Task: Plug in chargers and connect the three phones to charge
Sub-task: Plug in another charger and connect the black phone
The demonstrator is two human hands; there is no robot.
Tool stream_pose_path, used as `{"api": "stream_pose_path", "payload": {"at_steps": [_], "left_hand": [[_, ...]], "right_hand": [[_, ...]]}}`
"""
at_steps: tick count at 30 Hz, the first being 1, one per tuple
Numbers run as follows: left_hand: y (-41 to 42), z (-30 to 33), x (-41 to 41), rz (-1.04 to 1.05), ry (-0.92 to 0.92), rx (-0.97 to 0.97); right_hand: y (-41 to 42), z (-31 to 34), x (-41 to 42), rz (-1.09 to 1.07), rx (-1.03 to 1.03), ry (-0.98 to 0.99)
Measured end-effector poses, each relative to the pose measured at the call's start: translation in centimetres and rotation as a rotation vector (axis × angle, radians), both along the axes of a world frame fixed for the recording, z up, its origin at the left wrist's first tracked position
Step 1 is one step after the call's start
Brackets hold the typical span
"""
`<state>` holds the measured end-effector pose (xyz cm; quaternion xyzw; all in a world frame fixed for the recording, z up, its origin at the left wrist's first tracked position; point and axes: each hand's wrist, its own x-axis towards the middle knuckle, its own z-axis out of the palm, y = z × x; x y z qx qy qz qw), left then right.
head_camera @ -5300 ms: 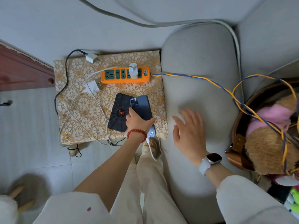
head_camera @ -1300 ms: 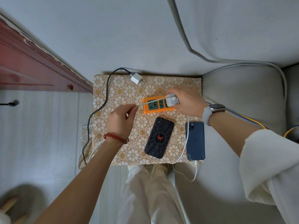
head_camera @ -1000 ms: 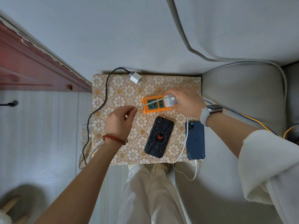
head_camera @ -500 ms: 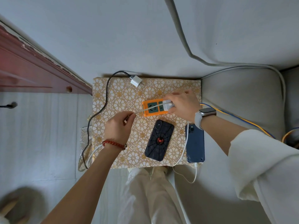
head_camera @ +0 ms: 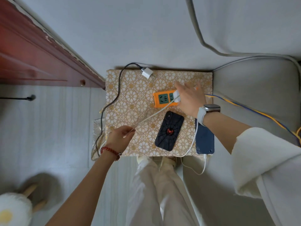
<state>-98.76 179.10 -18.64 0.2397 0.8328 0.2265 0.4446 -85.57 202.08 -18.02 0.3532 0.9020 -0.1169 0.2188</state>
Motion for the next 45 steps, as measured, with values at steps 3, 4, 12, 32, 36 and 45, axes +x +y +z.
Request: {"api": "stream_pose_path", "payload": {"at_steps": [3, 4, 12, 32, 36, 45], "left_hand": [[-3.8, 0.2, -0.1, -0.067, 0.009, -0.097], [-5.0, 0.3, 0.0, -0.135, 0.035, -0.13], [-4.4, 6.1, 0.4, 0.506, -0.591, 0.127], [-3.6, 8.3, 12.8, 0.039, -0.323, 0.138], [-2.9, 10.3, 11.9, 0.561, -0.609, 0.28], [-2.9, 10.3, 9.3, 1.02, -0.634, 0.442]], "right_hand": [[-3.1, 1.1, 0.9, -0.178, -0.044, 0.257], [-4.7, 1.5, 1.5, -0.256, -0.027, 0.394], [-19.7, 3.7, 4.6, -0.561, -0.932, 0.331], [-12.4, 9.4, 6.7, -1.096, -1.403, 0.886], [-14.4, 8.1, 9.1, -0.909, -1.204, 0.558], [-17.9, 8.0, 14.3, -0.423, -1.119, 0.203]]}}
